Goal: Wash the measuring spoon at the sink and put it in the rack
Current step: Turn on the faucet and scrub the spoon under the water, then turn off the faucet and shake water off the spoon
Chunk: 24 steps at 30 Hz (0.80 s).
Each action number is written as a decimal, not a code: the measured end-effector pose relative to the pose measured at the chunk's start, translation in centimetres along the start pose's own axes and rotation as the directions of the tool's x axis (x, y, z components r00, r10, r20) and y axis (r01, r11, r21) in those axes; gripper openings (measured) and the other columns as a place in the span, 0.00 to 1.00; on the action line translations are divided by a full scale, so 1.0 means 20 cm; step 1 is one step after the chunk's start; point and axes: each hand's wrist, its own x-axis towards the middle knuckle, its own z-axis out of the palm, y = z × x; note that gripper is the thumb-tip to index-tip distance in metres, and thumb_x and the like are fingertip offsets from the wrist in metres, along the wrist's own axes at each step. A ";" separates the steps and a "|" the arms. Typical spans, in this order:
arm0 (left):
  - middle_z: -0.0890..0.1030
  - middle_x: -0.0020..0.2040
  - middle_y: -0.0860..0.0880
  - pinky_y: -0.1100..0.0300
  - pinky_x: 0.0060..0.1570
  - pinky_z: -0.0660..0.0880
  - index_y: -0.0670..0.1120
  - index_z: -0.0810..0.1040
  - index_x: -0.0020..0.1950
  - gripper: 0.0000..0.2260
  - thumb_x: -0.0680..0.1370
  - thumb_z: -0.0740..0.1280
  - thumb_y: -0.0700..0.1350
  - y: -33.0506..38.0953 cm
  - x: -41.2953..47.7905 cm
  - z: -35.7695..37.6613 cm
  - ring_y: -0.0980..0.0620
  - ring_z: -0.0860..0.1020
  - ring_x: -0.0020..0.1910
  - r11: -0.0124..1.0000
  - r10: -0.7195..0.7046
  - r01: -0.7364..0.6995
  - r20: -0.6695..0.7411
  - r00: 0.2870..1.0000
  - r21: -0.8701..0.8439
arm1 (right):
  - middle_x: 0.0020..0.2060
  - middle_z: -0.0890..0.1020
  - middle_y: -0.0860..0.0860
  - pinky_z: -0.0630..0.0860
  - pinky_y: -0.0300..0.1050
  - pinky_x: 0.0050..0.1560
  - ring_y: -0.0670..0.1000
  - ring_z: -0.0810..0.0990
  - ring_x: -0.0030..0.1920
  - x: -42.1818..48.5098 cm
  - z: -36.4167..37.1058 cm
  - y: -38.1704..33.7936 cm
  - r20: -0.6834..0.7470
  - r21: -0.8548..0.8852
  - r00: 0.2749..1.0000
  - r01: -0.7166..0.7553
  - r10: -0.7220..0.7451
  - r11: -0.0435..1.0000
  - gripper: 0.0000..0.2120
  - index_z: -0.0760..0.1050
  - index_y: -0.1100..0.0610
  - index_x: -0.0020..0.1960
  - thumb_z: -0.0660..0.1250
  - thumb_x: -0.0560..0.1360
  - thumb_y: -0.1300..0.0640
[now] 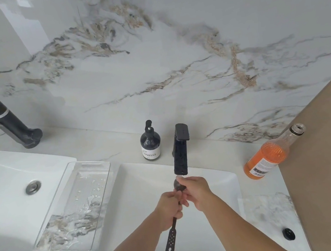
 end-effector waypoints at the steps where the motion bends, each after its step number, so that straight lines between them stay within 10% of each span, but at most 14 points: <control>1: 0.76 0.32 0.46 0.65 0.22 0.58 0.40 0.77 0.46 0.14 0.85 0.56 0.41 -0.01 0.00 0.02 0.55 0.62 0.24 0.997 0.023 -0.022 -0.019 1.000 0.067 | 0.30 0.82 0.60 0.70 0.44 0.27 0.58 0.76 0.29 0.01 0.01 -0.01 -0.082 0.016 0.996 -0.018 0.020 1.000 0.12 0.77 0.63 0.37 0.72 0.74 0.56; 5: 0.76 0.32 0.45 0.65 0.21 0.58 0.41 0.76 0.42 0.14 0.84 0.56 0.40 0.00 0.00 0.10 0.56 0.62 0.22 0.999 0.048 -0.047 -0.097 0.994 0.008 | 0.28 0.77 0.58 0.60 0.39 0.22 0.53 0.71 0.21 0.02 0.02 -0.06 -0.023 0.042 0.998 -0.058 0.059 0.997 0.05 0.73 0.61 0.42 0.65 0.76 0.61; 8: 0.69 0.31 0.47 0.65 0.20 0.57 0.40 0.75 0.43 0.13 0.84 0.55 0.38 0.03 0.02 0.09 0.55 0.60 0.24 0.986 0.013 -0.034 -0.127 0.992 -0.166 | 0.42 0.82 0.58 0.76 0.44 0.31 0.54 0.82 0.36 -0.01 0.02 -0.02 0.162 -0.040 0.986 0.055 -0.048 0.998 0.08 0.76 0.60 0.53 0.67 0.75 0.66; 11: 0.68 0.33 0.47 0.65 0.19 0.57 0.41 0.77 0.46 0.12 0.85 0.56 0.40 0.06 0.02 0.06 0.55 0.60 0.26 0.990 0.020 -0.032 -0.089 0.996 -0.135 | 0.47 0.86 0.59 0.83 0.53 0.53 0.60 0.86 0.47 -0.02 0.02 0.02 0.038 -0.101 0.989 0.149 -0.146 0.984 0.12 0.80 0.58 0.55 0.73 0.72 0.63; 17: 0.70 0.32 0.49 0.66 0.21 0.54 0.43 0.78 0.48 0.14 0.85 0.55 0.44 0.07 0.03 0.01 0.56 0.58 0.24 0.981 -0.019 0.013 -0.028 0.999 -0.194 | 0.45 0.87 0.55 0.81 0.48 0.48 0.56 0.85 0.41 -0.02 0.00 -0.05 -0.002 -0.218 0.990 0.135 -0.138 0.967 0.13 0.82 0.56 0.56 0.72 0.73 0.54; 21: 0.75 0.35 0.49 0.63 0.26 0.59 0.44 0.80 0.52 0.15 0.84 0.55 0.46 0.04 0.05 -0.01 0.54 0.63 0.27 0.959 -0.126 0.127 0.019 0.992 -0.253 | 0.70 0.75 0.55 0.68 0.44 0.70 0.56 0.74 0.69 -0.07 -0.10 -0.26 -0.108 -0.560 0.863 0.358 -0.494 0.748 0.24 0.67 0.56 0.74 0.58 0.78 0.64; 24: 0.80 0.43 0.48 0.61 0.31 0.66 0.43 0.83 0.54 0.14 0.83 0.58 0.44 0.02 0.04 0.00 0.52 0.70 0.31 0.949 -0.153 0.164 0.062 0.986 -0.270 | 0.75 0.68 0.52 0.56 0.28 0.67 0.54 0.67 0.75 -0.16 -0.12 -0.42 0.203 -0.717 0.684 0.591 -0.701 0.370 0.26 0.63 0.58 0.77 0.56 0.79 0.67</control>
